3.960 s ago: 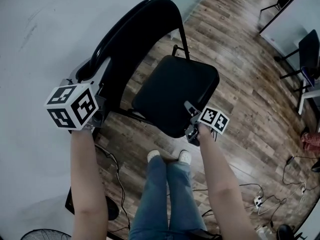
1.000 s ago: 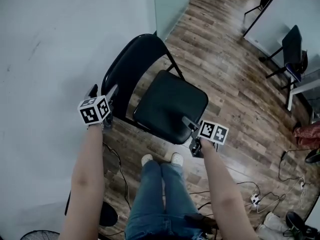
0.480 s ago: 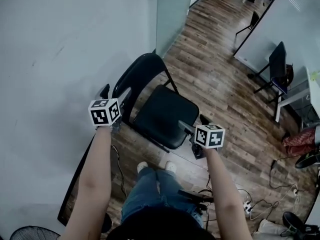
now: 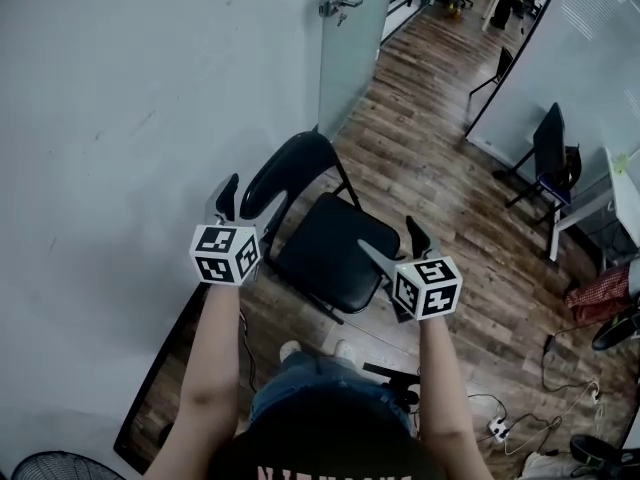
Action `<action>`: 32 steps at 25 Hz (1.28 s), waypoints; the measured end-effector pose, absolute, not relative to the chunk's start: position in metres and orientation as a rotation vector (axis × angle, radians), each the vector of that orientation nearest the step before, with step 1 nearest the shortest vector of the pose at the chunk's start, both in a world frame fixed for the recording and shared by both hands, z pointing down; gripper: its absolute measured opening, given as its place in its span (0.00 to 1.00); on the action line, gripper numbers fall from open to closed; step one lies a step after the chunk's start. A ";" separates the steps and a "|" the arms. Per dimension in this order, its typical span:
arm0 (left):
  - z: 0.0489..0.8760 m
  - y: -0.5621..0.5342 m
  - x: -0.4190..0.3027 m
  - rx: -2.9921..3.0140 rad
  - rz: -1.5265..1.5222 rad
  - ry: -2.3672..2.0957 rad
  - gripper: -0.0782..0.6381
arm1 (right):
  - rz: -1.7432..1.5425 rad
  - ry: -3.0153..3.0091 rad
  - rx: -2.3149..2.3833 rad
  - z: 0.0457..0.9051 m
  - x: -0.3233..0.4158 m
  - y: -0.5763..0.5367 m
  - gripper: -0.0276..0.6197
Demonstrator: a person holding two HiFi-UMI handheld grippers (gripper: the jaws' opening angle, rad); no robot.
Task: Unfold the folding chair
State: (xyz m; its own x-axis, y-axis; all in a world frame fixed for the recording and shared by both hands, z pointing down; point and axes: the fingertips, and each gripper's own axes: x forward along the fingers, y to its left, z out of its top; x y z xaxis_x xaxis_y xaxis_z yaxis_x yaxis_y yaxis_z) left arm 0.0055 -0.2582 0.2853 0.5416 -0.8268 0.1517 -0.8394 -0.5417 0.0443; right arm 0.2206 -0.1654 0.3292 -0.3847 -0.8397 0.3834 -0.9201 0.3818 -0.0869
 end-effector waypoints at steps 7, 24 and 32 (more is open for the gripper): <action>0.234 -0.230 0.016 2.769 0.124 -1.500 0.67 | 0.286 -2.459 1.662 0.254 0.218 -0.156 0.68; 0.141 -0.190 0.021 3.027 -0.025 -1.603 0.13 | -0.338 -2.330 1.844 0.149 0.219 -0.141 0.05; 0.128 -0.181 0.026 3.077 -0.042 -1.597 0.13 | -0.333 -2.319 1.868 0.143 0.221 -0.135 0.05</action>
